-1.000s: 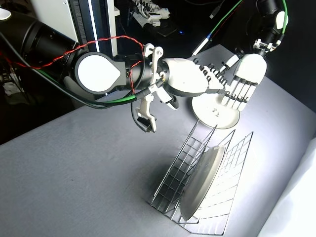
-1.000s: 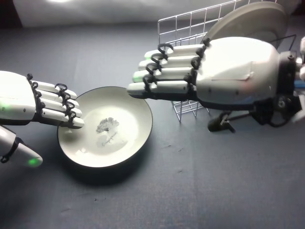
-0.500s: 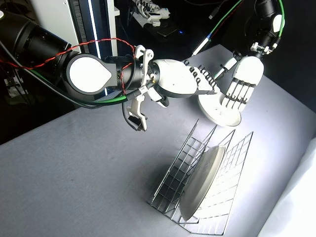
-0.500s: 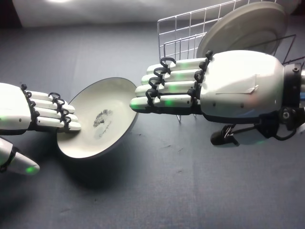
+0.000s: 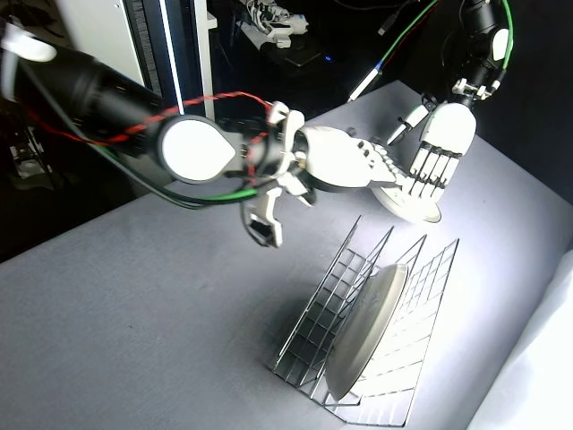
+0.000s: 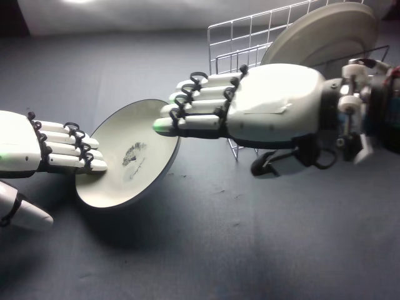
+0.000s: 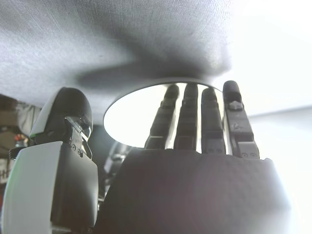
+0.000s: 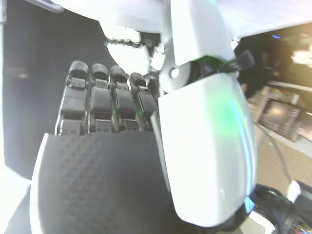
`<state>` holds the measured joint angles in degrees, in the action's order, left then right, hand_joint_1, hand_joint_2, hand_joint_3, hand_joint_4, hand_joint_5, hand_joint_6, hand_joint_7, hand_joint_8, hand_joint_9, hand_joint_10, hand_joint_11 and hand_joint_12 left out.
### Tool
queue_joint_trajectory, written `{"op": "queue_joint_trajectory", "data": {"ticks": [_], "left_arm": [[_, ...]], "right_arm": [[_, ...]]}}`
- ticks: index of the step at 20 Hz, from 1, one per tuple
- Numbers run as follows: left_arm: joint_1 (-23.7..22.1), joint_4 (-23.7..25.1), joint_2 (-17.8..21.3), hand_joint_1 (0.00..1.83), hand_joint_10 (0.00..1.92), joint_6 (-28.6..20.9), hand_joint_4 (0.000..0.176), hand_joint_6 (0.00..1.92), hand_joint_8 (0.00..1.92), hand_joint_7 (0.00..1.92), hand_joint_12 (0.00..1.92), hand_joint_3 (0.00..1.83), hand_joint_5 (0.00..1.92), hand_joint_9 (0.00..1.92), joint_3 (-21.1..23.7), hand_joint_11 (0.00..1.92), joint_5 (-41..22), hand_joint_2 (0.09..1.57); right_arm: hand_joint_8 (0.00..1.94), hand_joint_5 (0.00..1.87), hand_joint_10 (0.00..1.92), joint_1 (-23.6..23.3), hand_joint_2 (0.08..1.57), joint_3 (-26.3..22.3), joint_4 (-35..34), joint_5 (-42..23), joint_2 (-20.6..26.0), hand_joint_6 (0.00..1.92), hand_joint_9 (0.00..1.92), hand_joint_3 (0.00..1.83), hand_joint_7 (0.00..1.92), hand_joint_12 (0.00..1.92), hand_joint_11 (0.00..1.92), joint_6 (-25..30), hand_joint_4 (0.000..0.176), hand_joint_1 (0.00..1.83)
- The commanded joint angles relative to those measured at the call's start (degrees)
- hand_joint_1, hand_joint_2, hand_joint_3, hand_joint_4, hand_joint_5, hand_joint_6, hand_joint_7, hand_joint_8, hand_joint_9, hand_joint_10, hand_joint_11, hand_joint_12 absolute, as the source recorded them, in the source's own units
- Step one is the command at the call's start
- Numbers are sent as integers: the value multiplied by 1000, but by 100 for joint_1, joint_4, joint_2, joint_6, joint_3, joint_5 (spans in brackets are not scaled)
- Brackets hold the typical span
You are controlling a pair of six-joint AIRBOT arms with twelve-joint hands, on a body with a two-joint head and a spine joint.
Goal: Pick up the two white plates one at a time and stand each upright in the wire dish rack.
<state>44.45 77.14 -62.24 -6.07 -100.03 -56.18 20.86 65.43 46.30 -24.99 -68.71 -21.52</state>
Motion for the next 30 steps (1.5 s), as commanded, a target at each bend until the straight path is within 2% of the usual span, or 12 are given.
{"op": "queue_joint_trajectory", "data": {"ticks": [1, 7, 16, 18, 19, 21, 23, 25, 27, 28, 29, 30], "left_arm": [[40, 109, -73, 0, 5, -19, 0, 0, 2, 121, 183, 0, 131, 102, 21, 0, -159, 1225], [39, 110, -87, 0, 2, -19, 0, 2, 3, 85, 59, 0, 97, 61, 17, 0, -187, 1219], [33, 109, -101, 0, 3, -20, 0, 4, 4, 131, 160, 2, 148, 101, 13, 0, -202, 1241], [30, 110, -114, 0, 0, -20, 0, 1, 1, 105, 120, 1, 122, 79, 9, 0, -204, 1239], [30, 110, -115, 0, 1, -20, 0, 1, 1, 112, 148, 2, 125, 89, 9, 0, -205, 1249], [30, 110, -115, 0, 2, -20, 0, 2, 2, 107, 117, 0, 117, 85, 8, 0, -205, 1246], [31, 111, -117, 0, 5, -20, 0, 4, 5, 100, 83, 0, 108, 76, 8, 10, -205, 1237], [31, 114, -121, 0, 3, -20, 0, 5, 2, 136, 215, 0, 154, 109, 9, 0, -205, 1235], [32, 120, -121, 0, 3, -20, 0, 1, 1, 136, 225, 0, 150, 111, 10, 0, -205, 1236], [34, 120, -121, 0, 3, -20, 0, 1, 1, 136, 225, 0, 150, 111, 10, 0, -205, 1236], [38, 120, -121, 0, 1, -19, 0, 0, 2, 98, 155, 0, 124, 80, 9, 0, -205, 1231], [38, 120, -121, 0, 4, -19, 0, 2, 4, 109, 180, 0, 134, 93, 12, 0, -205, 1236]], "right_arm": [[0, 0, 0, -79, 964, 35, -141, -492, -88, 0, 0, 2, 0, 0, 0, -6, 0, 1361], [0, 0, 0, -67, 987, 532, -140, -400, -853, 0, 0, 8, 0, 0, 0, -6, 0, 1390], [0, 0, 0, 46, 1021, 1524, -154, -538, -1754, 0, 0, 15, 0, 35, 55, -11, 0, 1434], [0, 0, 0, 45, 1039, 1778, -204, -546, -1955, 0, 0, 9, 0, 237, 9, -10, 0, 1442], [0, 0, 0, 51, 1059, 1870, -219, -564, -2044, 0, 0, 5, 0, 440, 0, -11, 0, 1470], [0, 0, 0, 69, 1046, 2037, -220, -595, -2192, 0, 0, 0, 0, 219, 0, -12, 0, 1436], [0, 0, 0, 70, 1033, 2182, -226, -614, -2327, 0, 0, 0, 0, 175, 0, -14, 0, 1413], [0, 0, 0, 74, 1021, 2241, -250, -614, -2416, 0, 0, 0, 0, 173, 0, -15, 0, 1393], [0, 0, 3, 102, 1024, 2250, -250, -603, -2486, 0, 17, 0, 0, 602, 0, -27, 0, 1376], [0, 0, 3, 115, 1024, 2252, -255, -582, -2513, 0, 17, 0, 0, 602, 0, -28, 0, 1376], [4, 51, 22, 140, 1021, 2253, -255, -571, -2533, 6, 139, 0, 55, 922, 0, -48, 0, 1369], [26, 142, 47, 147, 1018, 2262, -256, -564, -2570, 26, 245, 0, 174, 1092, 0, -49, 0, 1367]]}}
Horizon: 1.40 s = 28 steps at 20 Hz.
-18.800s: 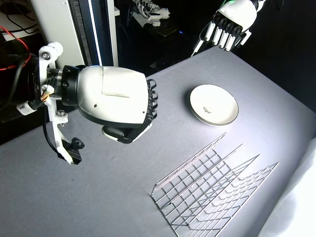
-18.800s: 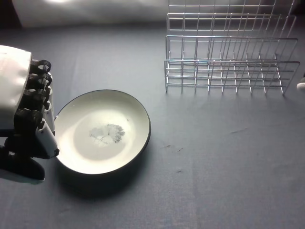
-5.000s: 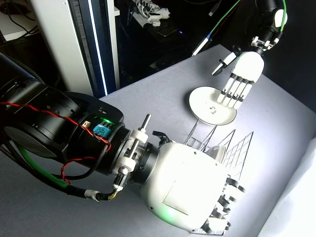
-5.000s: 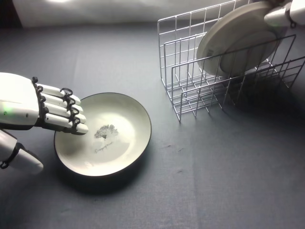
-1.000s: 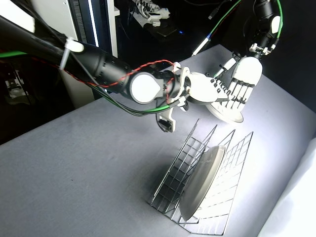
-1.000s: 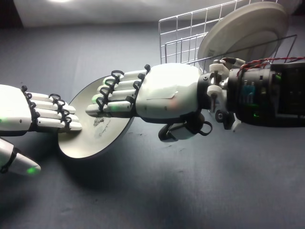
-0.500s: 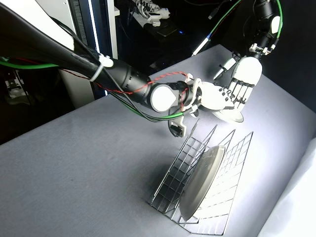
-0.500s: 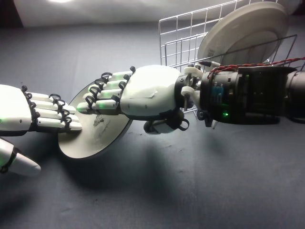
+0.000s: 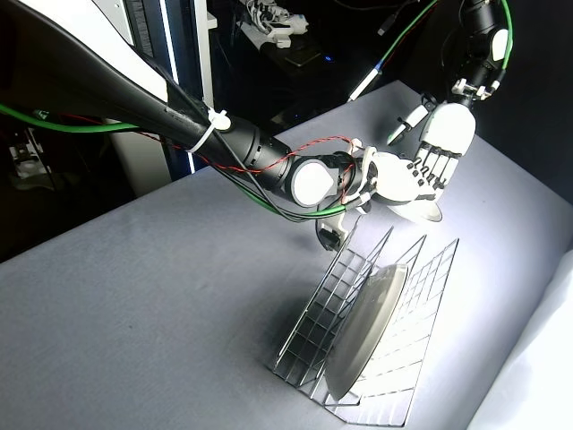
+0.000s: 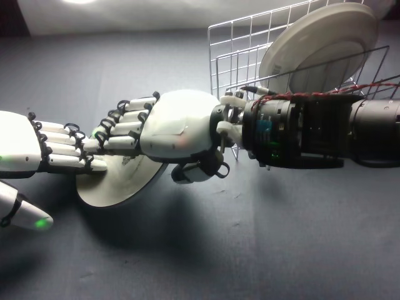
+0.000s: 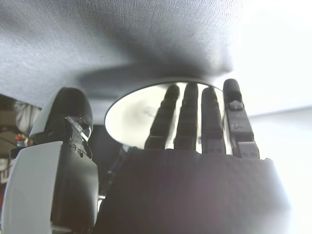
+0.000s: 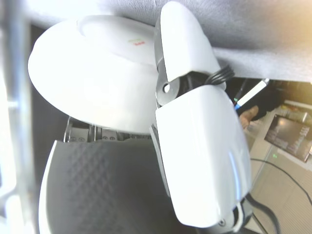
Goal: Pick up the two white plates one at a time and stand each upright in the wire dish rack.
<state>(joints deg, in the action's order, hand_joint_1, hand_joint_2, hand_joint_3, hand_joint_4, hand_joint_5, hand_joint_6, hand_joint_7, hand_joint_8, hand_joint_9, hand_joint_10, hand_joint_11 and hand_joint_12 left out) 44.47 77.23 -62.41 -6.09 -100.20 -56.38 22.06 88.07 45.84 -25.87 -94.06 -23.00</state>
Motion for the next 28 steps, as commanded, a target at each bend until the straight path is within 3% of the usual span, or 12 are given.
{"op": "queue_joint_trajectory", "data": {"ticks": [1, 4, 5, 6, 7, 9, 12, 18, 20, 23, 25, 28], "left_arm": [[40, 111, -104, 0, 7, -17, 0, 6, 7, 131, 209, 1, 156, 112, 30, 0, -186, 1239], [40, 111, -104, 0, 4, -17, 0, 2, 4, 129, 192, 0, 149, 110, 33, 0, -186, 1231], [40, 111, -105, 0, 3, -17, 0, 2, 3, 131, 200, 1, 151, 111, 34, 0, -186, 1234], [43, 111, -105, 0, 4, -17, 0, 3, 6, 141, 201, 1, 155, 116, 34, 0, -186, 1235], [47, 111, -105, 0, 3, -17, 0, 2, 4, 139, 220, 1, 156, 117, 34, 0, -186, 1236], [56, 111, -105, 0, 1, -17, 0, 1, 2, 115, 151, 0, 136, 91, 38, 0, -186, 1236], [31, 110, -96, 0, 2, -59, 0, 2, 3, 130, 171, 1, 146, 100, 26, 0, -187, 1249], [-602, 109, 65, 0, 4, -348, 0, 2, 4, 128, 164, 0, 141, 103, -6, 0, -299, 1245], [-953, 115, 148, 0, 3, -505, 0, 4, 4, 140, 199, 0, 155, 111, -6, 0, -353, 1239], [-1757, 355, 308, 0, 2, -765, 0, 1, 1, 120, 142, 0, 142, 89, -9, 0, -419, 1235], [-2257, 539, 387, 0, 4, -917, 0, 1, 2, 148, 224, 0, 165, 123, -6, 0, -471, 1232], [-2596, 611, 454, 0, 4, -983, 0, 5, 5, 149, 217, 2, 164, 129, -8, 0, -524, 1243]], "right_arm": [[18, 231, 47, 37, 1022, 12, -210, -476, -59, 23, 330, 0, 274, 1189, 0, 97, 0, 1381], [32, 611, 112, 45, 1079, 82, -211, -469, -119, 58, 720, 4, 659, 1299, 289, 95, 0, 1399], [44, 772, 992, 52, 1077, 90, -211, -469, -122, 80, 822, 17, 827, 1307, 423, 91, 0, 1557], [713, 752, 1202, 70, 1139, 91, -211, -469, -123, 977, 818, 8, 883, 1594, 722, 87, 0, 1494], [873, 767, 1240, 89, 1150, 95, -211, -469, -123, 1139, 825, 4, 880, 1648, 791, 66, 0, 1482], [871, 872, 987, 101, 1096, 99, -211, -469, -123, 950, 1025, 1, 952, 1513, 903, 56, 0, 1491], [899, 908, 1002, 104, 1087, 102, -211, -480, -122, 982, 1083, 1, 999, 1043, 1022, 36, 0, 1389], [907, 899, 993, 62, 1091, -73, -211, -653, 4, 1019, 1077, 0, 994, 1034, 1018, 17, 0, 1386], [918, 894, 920, 41, 1085, -234, -211, -644, 109, 921, 1049, 2, 954, 1456, 929, 12, 0, 1490], [938, 875, 954, 32, 1093, -577, -211, -618, 353, 929, 1042, 1, 930, 1492, 922, 9, 0, 1492], [927, 889, 1072, 10, 1095, -840, -263, -622, 569, 958, 1059, 0, 989, 1163, 979, 1, 0, 1390], [901, 899, 1064, -18, 1095, -1032, -327, -629, 763, 997, 1055, 0, 988, 1120, 982, -15, 0, 1385]]}}
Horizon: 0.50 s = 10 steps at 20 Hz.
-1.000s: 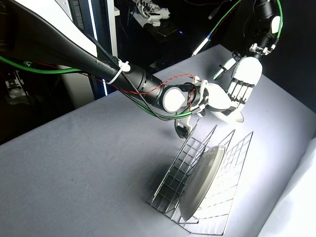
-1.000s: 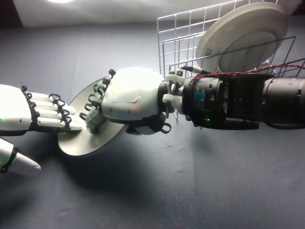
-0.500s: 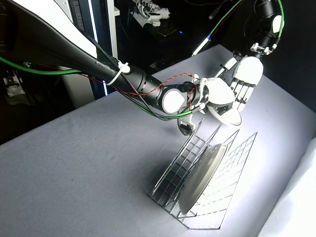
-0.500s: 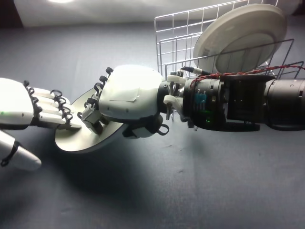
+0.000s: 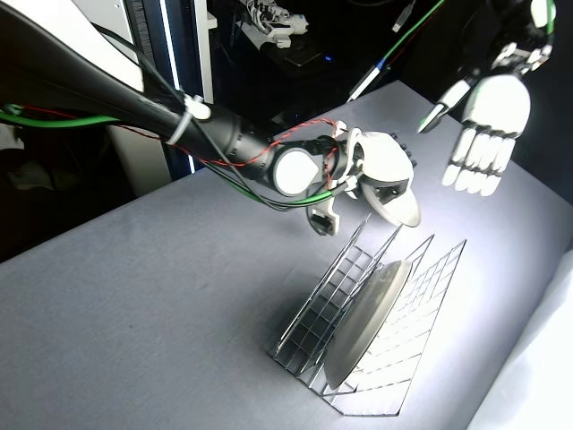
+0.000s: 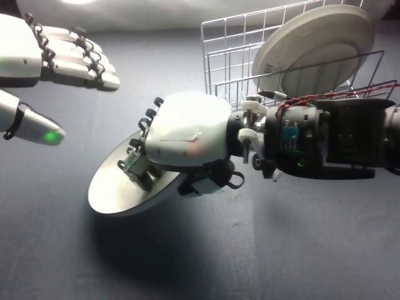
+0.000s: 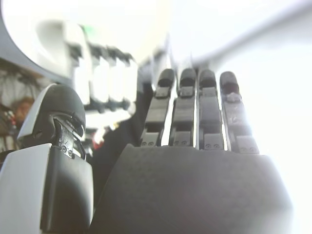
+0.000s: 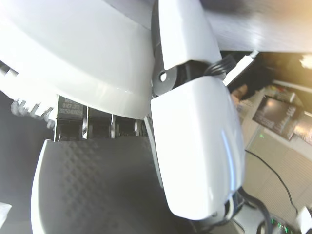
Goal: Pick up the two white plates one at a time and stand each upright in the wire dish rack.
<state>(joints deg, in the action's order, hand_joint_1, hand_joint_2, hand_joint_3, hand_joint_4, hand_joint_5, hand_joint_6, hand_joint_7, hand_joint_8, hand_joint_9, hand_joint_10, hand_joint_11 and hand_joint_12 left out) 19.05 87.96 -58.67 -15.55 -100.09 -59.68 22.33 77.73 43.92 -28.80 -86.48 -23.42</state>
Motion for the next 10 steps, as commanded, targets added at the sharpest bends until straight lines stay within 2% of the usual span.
{"op": "queue_joint_trajectory", "data": {"ticks": [1, 2, 4, 8, 10], "left_arm": [[-170, -435, 98, 0, 4, -52, 0, 4, 5, 152, 219, 2, 164, 130, -27, 0, -211, 1244], [-263, -407, 105, 0, 4, -81, 0, 4, 4, 119, 135, 2, 130, 98, -42, 0, -224, 1245], [-294, -404, 114, 0, 4, -114, 0, 5, 5, 155, 180, 0, 149, 129, -52, 0, -229, 1237], [-291, -393, 110, 0, 1, -125, 0, 2, 1, 149, 241, 1, 156, 129, -84, 0, -214, 1242], [-267, -388, 79, 0, 0, -112, 0, 0, 1, 127, 192, 0, 133, 114, -139, 0, -133, 1238]], "right_arm": [[913, 907, 1053, -77, 1094, -85, -136, -370, 104, 992, 1057, 0, 982, 1118, 979, 26, 0, 1385], [892, 909, 1074, -125, 1094, -143, -145, -398, 191, 991, 1045, 0, 994, 1118, 978, 26, 0, 1384], [829, 946, 1068, -247, 1083, -185, -239, -476, 303, 942, 1048, 0, 1030, 1118, 990, 26, 0, 1387], [900, 911, 1065, -503, 1095, -275, -525, -731, 478, 1005, 1051, 0, 979, 1116, 995, 24, 0, 1384], [939, 899, 1099, -600, 1102, -435, -756, -781, 611, 1010, 1033, 0, 961, 1147, 975, 24, 0, 1381]]}}
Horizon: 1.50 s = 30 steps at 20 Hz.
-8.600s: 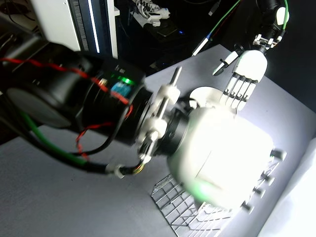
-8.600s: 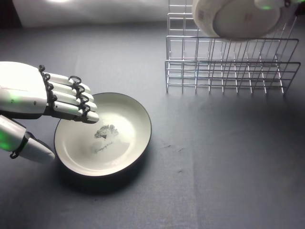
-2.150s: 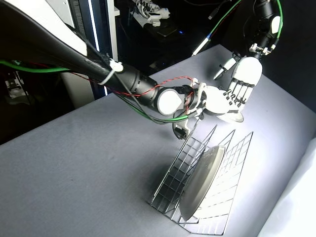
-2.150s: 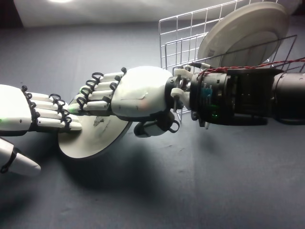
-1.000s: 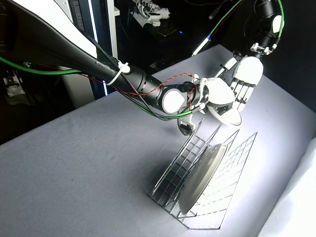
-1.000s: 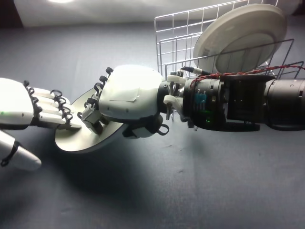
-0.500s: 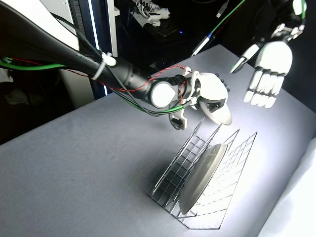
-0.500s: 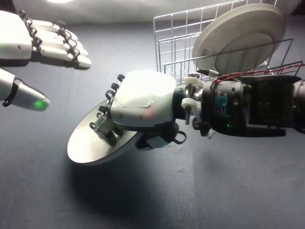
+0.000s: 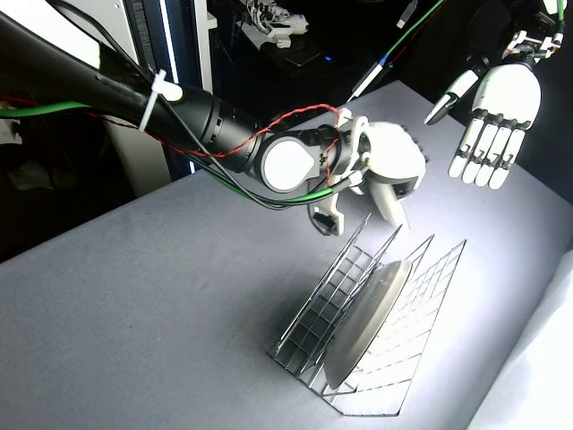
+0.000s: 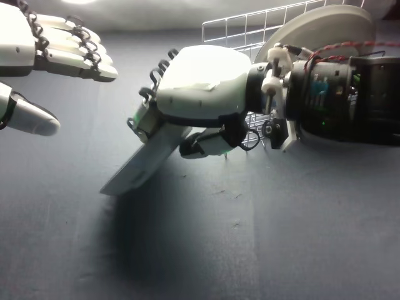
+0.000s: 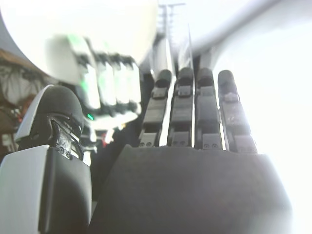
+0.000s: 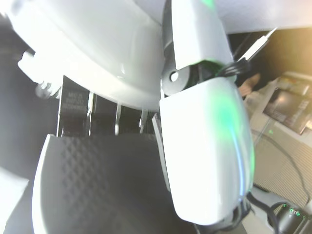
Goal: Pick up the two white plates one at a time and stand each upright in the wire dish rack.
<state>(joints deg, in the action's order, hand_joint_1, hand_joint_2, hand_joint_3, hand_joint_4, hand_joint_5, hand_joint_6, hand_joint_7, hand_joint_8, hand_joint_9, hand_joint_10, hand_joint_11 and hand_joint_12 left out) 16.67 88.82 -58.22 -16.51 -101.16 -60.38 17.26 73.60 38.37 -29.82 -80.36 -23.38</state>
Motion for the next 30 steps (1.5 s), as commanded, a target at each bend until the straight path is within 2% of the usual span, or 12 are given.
{"op": "queue_joint_trajectory", "data": {"ticks": [1, 4, 5, 6, 8, 9, 12, 19, 22, 27, 28, 30], "left_arm": [[2, -473, 20, 0, 0, 5, 0, 0, 0, 154, 252, 0, 157, 135, -64, 0, -12, 1237], [64, -473, -2, 0, 3, 91, 0, 4, 4, 151, 206, 0, 149, 130, -106, 0, 92, 1230], [88, -472, -3, 0, 1, 170, 0, 1, 2, 142, 228, 0, 143, 128, -109, 0, 200, 1232], [102, -473, -7, 0, 0, 189, 0, 0, 0, 136, 230, 0, 134, 124, -122, 0, 212, 1230], [127, -473, -29, 0, 0, 233, 0, 2, 0, 124, 185, 0, 131, 107, -154, 0, 225, 1230], [137, -473, -35, 0, 3, 245, 0, 4, 2, 110, 116, 2, 117, 88, -160, 0, 237, 1237], [209, -474, -43, 0, 3, 300, 0, 3, 3, 152, 193, 0, 154, 126, -161, 0, 224, 1238], [259, -475, -74, 0, 1, 342, 0, 0, 0, 137, 171, 1, 142, 113, -188, 0, 199, 1241], [340, -475, -82, 0, 0, 359, 0, 1, 2, 151, 221, 0, 162, 126, -188, 0, 204, 1245], [378, -475, -103, 0, 1, 379, 0, 2, 4, 107, 89, 0, 116, 77, -186, 0, 204, 1248], [381, -475, -108, 0, 4, 379, 0, 7, 4, 151, 204, 0, 164, 119, -186, 0, 204, 1247], [392, -475, -109, 0, 0, 379, 0, 6, 0, 153, 215, 0, 179, 119, -153, 0, 204, 1246]], "right_arm": [[897, 913, 1091, -139, 1094, -111, -273, -710, 64, 971, 1046, 0, 993, 1164, 984, 20, 0, 1384], [878, 943, 1063, -228, 1086, -315, -403, -754, 208, 940, 1058, 0, 1001, 1142, 986, 20, 0, 1386], [948, 865, 1050, -269, 1100, -417, -471, -754, 276, 1027, 1066, 3, 967, 1113, 1001, 20, 0, 1384], [947, 844, 954, -300, 1093, -488, -505, -754, 327, 993, 1053, 4, 935, 1385, 961, 20, 0, 1470], [909, 888, 949, -357, 1089, -622, -608, -754, 432, 925, 1044, 0, 944, 1469, 933, 20, 0, 1492], [899, 914, 1053, -382, 1091, -678, -676, -760, 481, 964, 1051, 2, 976, 1261, 947, 21, 0, 1406], [838, 945, 1038, -444, 1082, -837, -959, -834, 635, 956, 1063, 0, 1023, 1119, 991, 21, 0, 1387], [915, 924, 1057, -562, 1093, -1151, -1603, -982, 946, 976, 1061, 0, 975, 1116, 1011, 50, 0, 1385], [859, 933, 1049, -661, 1086, -1280, -2161, -974, 1077, 968, 1067, 0, 1004, 1125, 1013, 116, 0, 1387], [909, 929, 1056, -869, 1091, -1404, -3141, -902, 1237, 966, 1062, 1, 977, 1138, 1002, 171, 0, 1385], [884, 941, 1049, -897, 1086, -1427, -3298, -870, 1268, 944, 1067, 0, 995, 1135, 1011, 178, 0, 1386], [885, 954, 1049, -973, 1084, -1487, -3787, -722, 1360, 930, 1066, 0, 993, 1126, 999, 179, 0, 1387]]}}
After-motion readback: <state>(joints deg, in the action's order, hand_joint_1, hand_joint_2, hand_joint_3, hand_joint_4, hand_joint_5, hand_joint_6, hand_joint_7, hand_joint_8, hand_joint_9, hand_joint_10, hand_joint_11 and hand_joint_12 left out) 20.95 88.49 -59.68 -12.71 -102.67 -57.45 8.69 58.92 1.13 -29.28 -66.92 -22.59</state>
